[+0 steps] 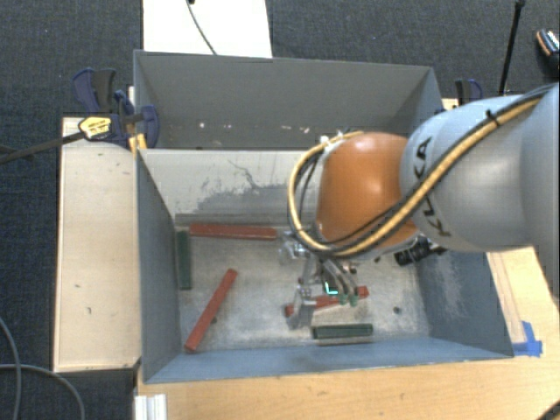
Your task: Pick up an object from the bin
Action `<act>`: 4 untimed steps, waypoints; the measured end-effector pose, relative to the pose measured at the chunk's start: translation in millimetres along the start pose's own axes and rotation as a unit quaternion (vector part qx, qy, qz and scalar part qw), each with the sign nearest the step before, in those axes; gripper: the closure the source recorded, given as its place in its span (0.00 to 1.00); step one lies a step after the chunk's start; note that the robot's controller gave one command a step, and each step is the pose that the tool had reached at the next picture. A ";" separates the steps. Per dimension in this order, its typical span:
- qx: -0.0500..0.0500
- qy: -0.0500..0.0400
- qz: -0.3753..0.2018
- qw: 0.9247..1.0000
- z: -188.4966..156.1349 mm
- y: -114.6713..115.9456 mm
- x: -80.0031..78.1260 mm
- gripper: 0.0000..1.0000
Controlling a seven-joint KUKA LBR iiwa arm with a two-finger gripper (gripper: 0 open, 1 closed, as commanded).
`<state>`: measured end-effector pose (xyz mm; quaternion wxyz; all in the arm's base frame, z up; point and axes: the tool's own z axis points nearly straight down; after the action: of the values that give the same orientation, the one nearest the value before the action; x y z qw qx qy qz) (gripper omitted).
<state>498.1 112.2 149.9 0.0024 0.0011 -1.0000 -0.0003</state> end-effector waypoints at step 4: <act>0.000 -0.004 -0.074 0.997 76.6 -37.9 12.0 0.00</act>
Offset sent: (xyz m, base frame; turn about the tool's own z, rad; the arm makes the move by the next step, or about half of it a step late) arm 0.0541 -0.0795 -0.0799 -0.0658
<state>485.8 74.3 73.4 -0.0018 0.0749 -0.9972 -0.0008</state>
